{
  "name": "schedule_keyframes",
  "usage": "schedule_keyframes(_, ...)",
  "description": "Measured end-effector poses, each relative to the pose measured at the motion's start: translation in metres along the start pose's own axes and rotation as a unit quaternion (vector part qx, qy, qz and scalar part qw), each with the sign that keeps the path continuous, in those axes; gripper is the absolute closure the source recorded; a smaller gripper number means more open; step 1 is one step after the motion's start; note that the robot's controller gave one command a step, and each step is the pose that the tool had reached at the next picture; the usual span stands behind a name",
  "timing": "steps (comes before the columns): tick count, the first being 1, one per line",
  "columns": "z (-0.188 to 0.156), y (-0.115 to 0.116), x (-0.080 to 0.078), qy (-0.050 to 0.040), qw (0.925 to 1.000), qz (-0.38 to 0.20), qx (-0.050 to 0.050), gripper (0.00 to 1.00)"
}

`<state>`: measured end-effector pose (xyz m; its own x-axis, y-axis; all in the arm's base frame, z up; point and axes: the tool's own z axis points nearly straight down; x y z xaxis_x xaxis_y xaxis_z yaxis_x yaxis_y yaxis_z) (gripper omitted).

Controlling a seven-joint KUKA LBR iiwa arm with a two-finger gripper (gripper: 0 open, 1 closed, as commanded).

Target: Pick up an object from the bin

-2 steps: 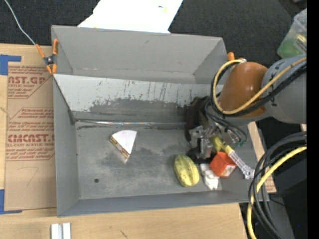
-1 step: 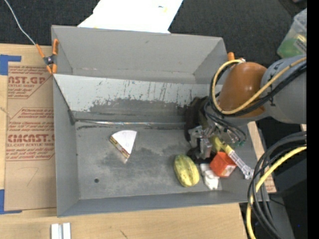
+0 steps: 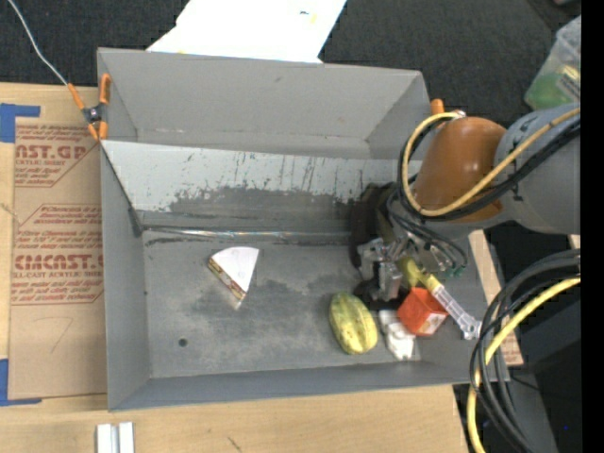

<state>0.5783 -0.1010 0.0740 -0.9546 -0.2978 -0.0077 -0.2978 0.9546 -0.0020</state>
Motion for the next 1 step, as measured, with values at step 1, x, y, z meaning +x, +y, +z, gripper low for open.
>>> schedule_keyframes(1,-0.0163,0.0011,0.0017,0.0029,1.0,0.0,-0.001,1.0)
